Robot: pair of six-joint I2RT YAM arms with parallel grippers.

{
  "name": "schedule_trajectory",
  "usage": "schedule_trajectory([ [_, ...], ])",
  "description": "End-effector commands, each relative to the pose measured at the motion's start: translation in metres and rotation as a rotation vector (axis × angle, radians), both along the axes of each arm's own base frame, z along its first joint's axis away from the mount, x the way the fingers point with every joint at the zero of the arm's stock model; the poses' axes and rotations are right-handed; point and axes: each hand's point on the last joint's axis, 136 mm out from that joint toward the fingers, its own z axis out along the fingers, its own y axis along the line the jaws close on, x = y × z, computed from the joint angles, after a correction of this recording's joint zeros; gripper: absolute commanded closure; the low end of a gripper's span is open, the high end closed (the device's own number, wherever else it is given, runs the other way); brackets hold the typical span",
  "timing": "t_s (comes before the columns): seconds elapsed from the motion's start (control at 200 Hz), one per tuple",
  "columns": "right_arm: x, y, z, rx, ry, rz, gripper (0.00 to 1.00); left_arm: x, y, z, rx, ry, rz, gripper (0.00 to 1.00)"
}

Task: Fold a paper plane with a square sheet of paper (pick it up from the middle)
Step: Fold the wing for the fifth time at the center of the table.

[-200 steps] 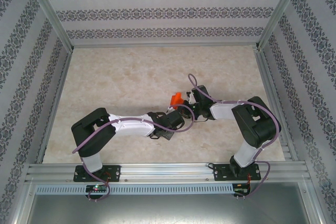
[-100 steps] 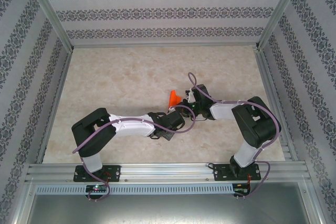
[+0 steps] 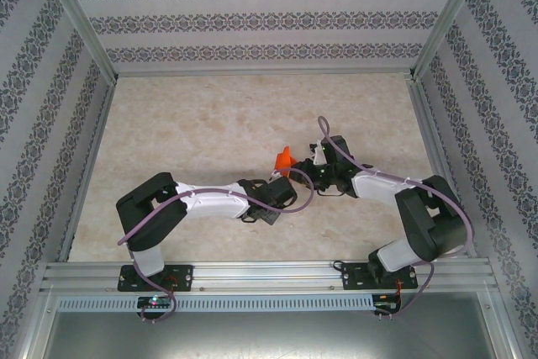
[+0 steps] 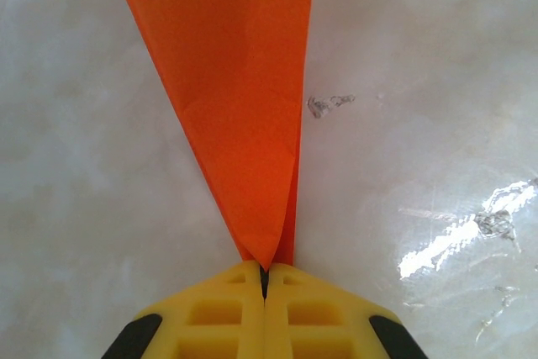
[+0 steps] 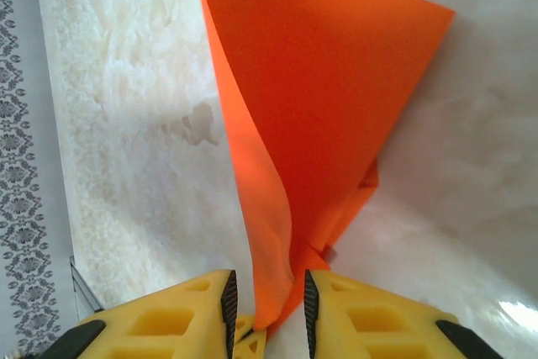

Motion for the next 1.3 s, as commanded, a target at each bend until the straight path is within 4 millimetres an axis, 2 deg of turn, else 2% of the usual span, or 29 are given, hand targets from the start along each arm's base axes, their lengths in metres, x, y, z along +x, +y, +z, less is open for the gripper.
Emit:
schedule_trajectory([
  [0.0,-0.011,-0.005,0.007,0.053,0.014,-0.001,0.75,-0.026,0.018,-0.038,0.084,0.145,-0.034,0.93],
  [0.18,-0.014,0.005,0.024,0.187,0.021,-0.016,0.90,-0.026,0.015,-0.039,0.078,0.152,-0.040,0.93],
  [0.435,0.002,0.030,0.026,0.331,0.047,-0.017,0.95,-0.026,0.011,-0.038,0.064,0.157,-0.048,0.93],
  [0.689,0.013,0.036,-0.005,0.282,0.078,-0.016,0.97,-0.026,0.011,-0.038,0.066,0.158,-0.050,0.93],
  [0.964,0.014,0.025,-0.040,0.133,0.104,-0.019,0.97,-0.027,0.013,-0.037,0.072,0.155,-0.058,0.92],
  [1.294,0.013,0.016,-0.067,0.009,0.128,-0.005,0.97,-0.025,0.011,-0.027,0.067,0.141,-0.078,0.86],
])
